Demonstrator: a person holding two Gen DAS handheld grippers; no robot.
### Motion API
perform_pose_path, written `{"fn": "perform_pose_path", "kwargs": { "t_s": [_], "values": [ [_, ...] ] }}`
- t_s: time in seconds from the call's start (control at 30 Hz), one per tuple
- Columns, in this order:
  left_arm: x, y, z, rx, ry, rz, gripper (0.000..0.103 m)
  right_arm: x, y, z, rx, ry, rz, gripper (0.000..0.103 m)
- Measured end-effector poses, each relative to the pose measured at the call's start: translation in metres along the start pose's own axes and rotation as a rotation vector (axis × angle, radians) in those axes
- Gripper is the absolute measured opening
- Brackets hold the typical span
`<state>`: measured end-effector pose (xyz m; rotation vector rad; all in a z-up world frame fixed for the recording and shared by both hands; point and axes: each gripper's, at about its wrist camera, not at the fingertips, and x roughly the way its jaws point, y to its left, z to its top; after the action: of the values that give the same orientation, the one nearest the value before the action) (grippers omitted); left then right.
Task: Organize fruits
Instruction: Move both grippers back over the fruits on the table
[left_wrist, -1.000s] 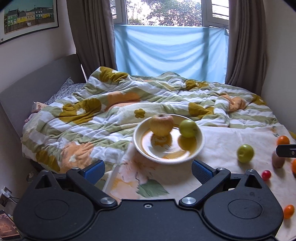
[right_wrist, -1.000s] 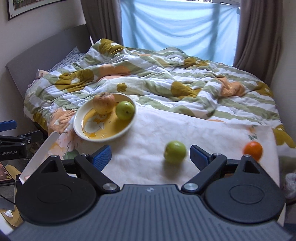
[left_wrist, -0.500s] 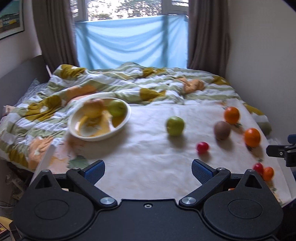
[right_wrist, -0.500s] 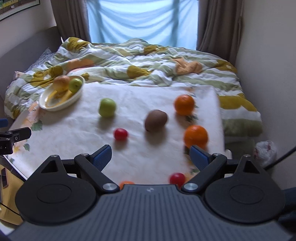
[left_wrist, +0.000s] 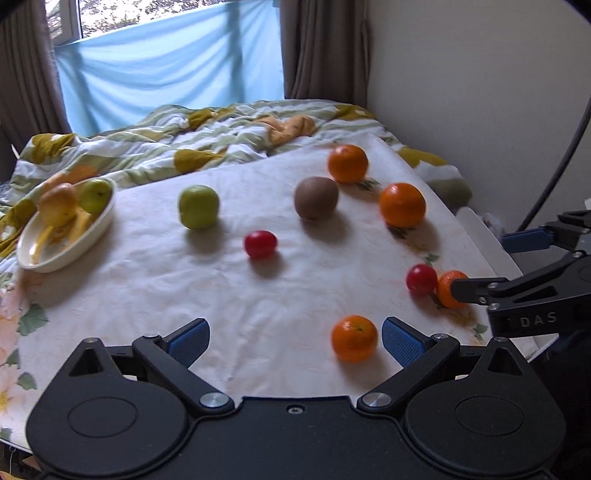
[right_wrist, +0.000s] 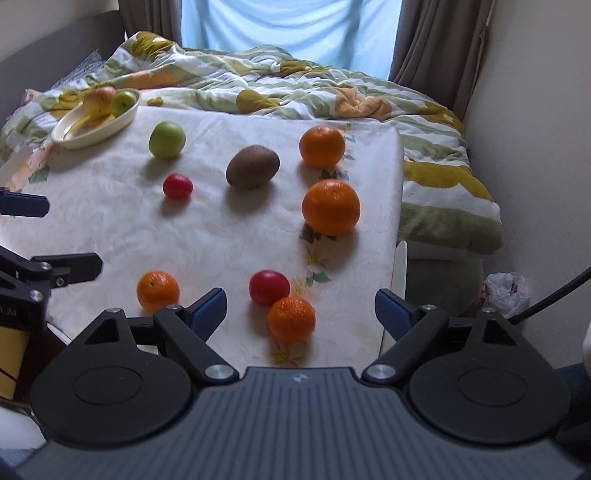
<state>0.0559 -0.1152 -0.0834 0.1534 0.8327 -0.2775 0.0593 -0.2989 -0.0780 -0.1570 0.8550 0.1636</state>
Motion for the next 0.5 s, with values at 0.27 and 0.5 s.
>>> {"fn": "perform_pose_path", "kwargs": {
  "t_s": [0.27,0.5],
  "values": [
    [0.028,-0.017,-0.006,0.046,0.039,-0.065,0.091,0.024,-0.003,-0.007,-0.03,0.042,0.036,0.085],
    [0.048,-0.02,-0.008,0.063,0.084,-0.108,0.059,0.037,-0.002,-0.012,-0.054,0.079,0.049,0.075]
  ]
}}
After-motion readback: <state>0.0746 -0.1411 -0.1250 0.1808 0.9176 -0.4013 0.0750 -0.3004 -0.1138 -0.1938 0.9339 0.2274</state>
